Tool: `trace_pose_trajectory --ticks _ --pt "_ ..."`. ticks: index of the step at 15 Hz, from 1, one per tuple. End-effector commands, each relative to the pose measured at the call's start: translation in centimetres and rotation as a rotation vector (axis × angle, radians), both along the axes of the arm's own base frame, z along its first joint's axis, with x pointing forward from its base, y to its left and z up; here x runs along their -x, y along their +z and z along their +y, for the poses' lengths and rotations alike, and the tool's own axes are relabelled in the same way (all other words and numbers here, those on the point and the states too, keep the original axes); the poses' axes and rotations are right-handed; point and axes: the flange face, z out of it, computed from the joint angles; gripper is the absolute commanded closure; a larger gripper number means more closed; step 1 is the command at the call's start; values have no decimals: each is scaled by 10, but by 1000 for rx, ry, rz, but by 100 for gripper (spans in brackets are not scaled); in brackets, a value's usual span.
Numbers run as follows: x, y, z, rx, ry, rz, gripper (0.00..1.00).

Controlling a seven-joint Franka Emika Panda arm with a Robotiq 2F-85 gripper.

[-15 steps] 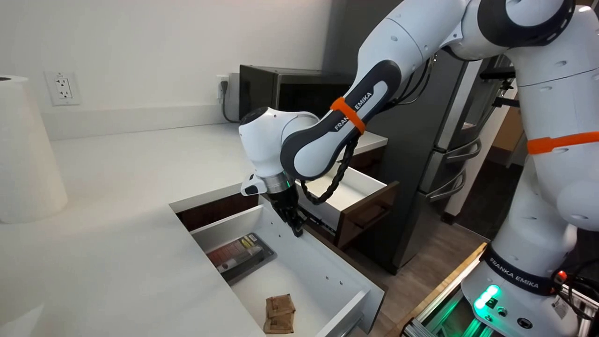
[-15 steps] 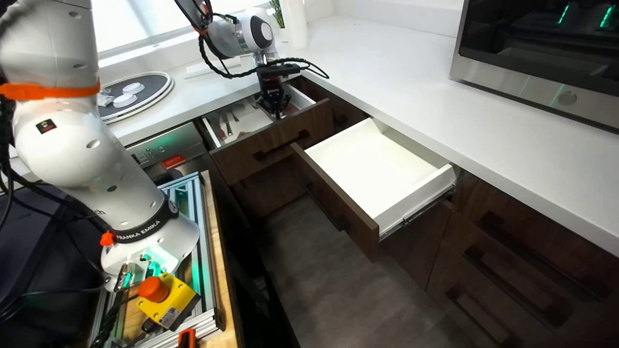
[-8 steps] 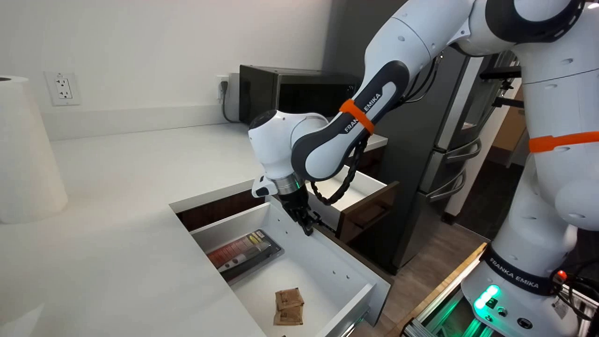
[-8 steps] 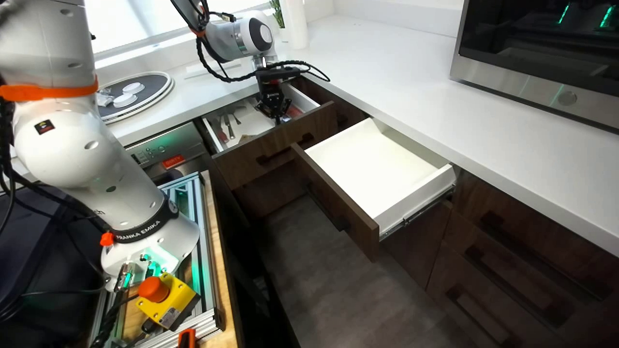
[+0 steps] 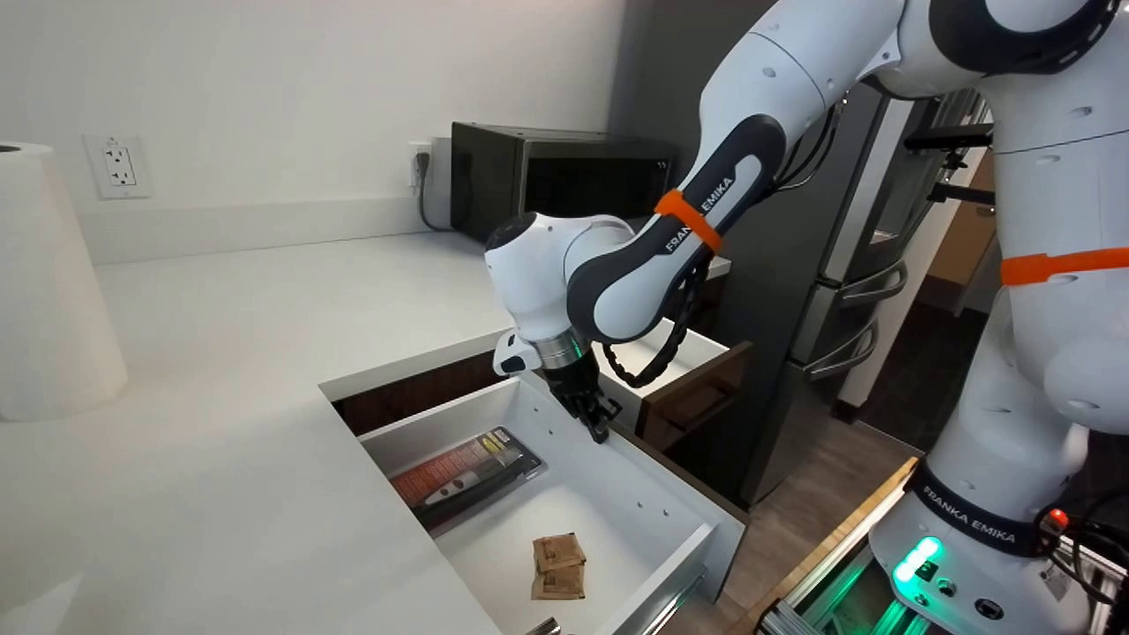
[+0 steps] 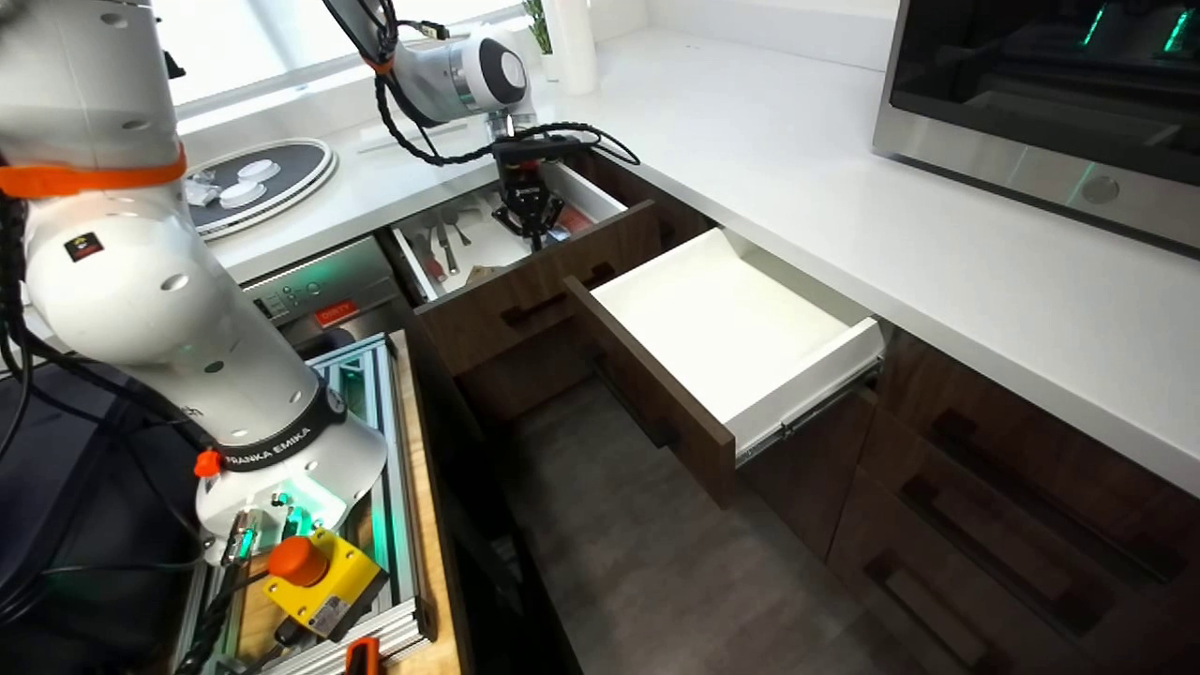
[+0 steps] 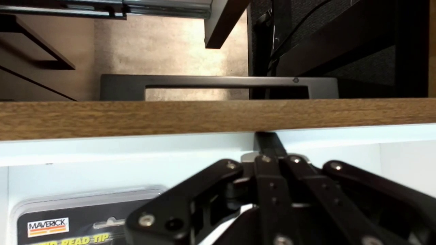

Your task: Open the drawer to the right of the dishwasher

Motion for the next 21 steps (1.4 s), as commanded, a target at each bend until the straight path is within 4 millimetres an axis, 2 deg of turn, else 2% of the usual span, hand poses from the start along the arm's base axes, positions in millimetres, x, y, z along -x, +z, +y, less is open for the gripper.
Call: trace_pose_trajectory --ticks 1,3,4,5,6,9,11,13,15,21 --pt "5 13 -2 -16 -24 -21 100" --pt "5 34 5 -61 -69 -43 100" --pt "5 48 9 -92 -93 -53 74" --pt "7 63 15 -130 -114 -68 73" --pt "8 78 19 -171 -130 -79 68" --pt "18 125 32 -264 -220 -108 44" --pt "26 151 32 -312 -329 -128 31" --pt "39 175 26 -324 -444 -116 15" --pt "60 195 9 -299 -553 -129 1" --pt "128 244 -50 -219 -863 -143 0"
